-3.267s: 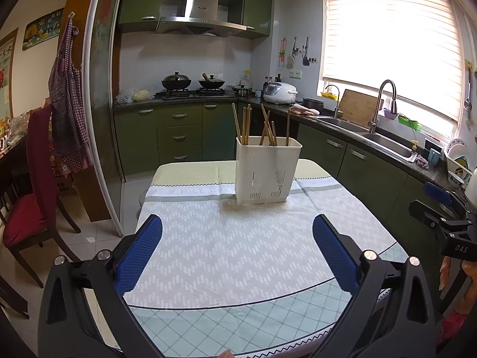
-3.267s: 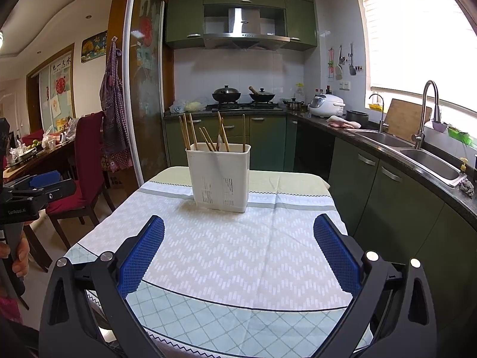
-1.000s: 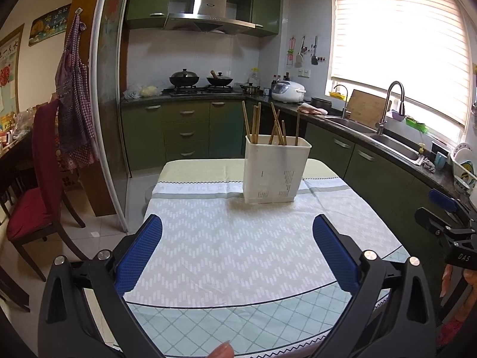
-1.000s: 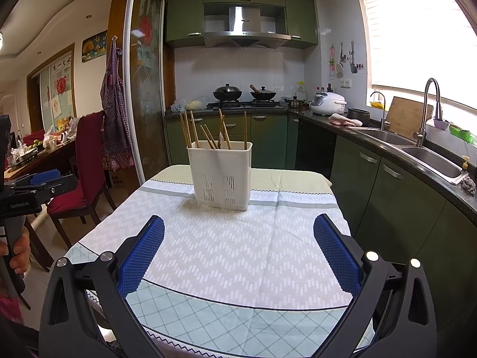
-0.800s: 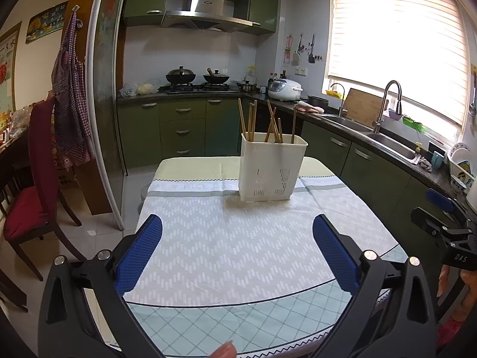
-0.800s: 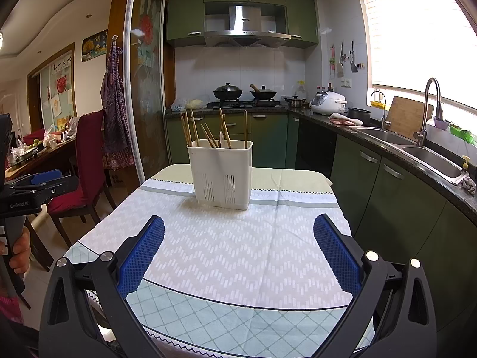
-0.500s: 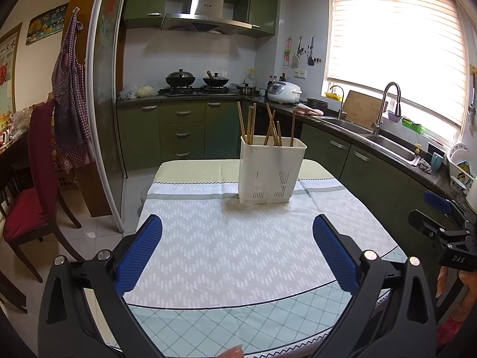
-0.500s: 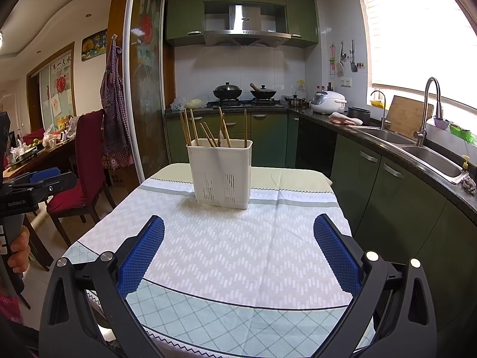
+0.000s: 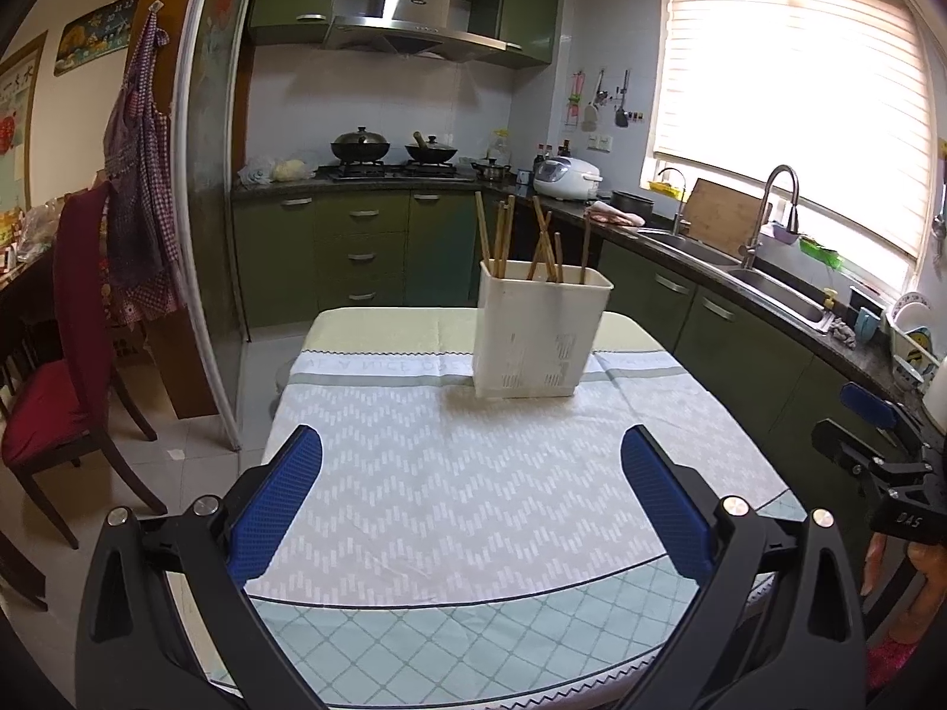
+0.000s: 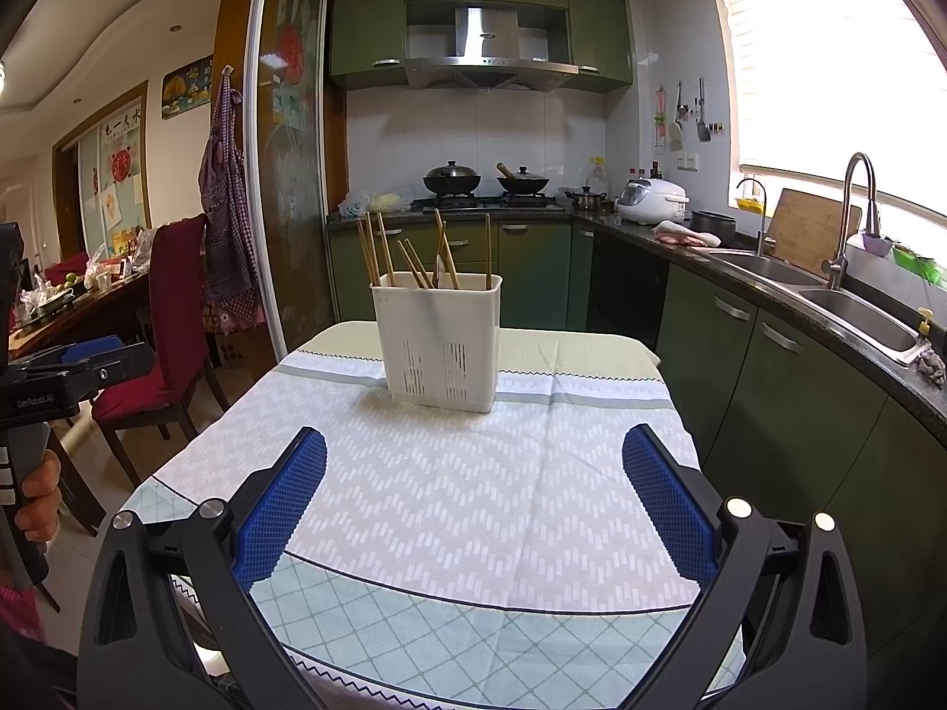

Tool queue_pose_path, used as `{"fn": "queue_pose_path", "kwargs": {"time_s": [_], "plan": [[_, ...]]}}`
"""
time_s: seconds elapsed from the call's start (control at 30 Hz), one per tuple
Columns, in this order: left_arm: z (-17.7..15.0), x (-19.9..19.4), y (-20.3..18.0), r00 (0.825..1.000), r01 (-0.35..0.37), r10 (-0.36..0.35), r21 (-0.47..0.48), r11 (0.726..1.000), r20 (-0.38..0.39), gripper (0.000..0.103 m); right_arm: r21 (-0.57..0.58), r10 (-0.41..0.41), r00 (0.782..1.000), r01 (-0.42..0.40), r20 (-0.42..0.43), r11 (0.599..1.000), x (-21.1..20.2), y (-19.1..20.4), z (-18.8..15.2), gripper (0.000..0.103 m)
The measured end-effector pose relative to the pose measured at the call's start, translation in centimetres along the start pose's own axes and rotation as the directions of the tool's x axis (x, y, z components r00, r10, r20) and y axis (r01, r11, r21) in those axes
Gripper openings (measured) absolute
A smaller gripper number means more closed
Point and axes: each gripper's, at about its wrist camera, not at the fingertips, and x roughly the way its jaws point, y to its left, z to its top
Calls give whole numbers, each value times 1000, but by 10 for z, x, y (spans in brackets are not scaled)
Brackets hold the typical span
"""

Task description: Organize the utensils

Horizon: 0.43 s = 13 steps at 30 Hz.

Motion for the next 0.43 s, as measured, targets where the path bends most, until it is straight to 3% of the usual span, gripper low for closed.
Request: {"fn": "queue_pose_path", "kwargs": {"time_s": [0.43], "plan": [[-5,14,-4,998,-17,19,43,999,-59,96,5,-1,1000,1,-14,1000,9,-4,-8,98]]}}
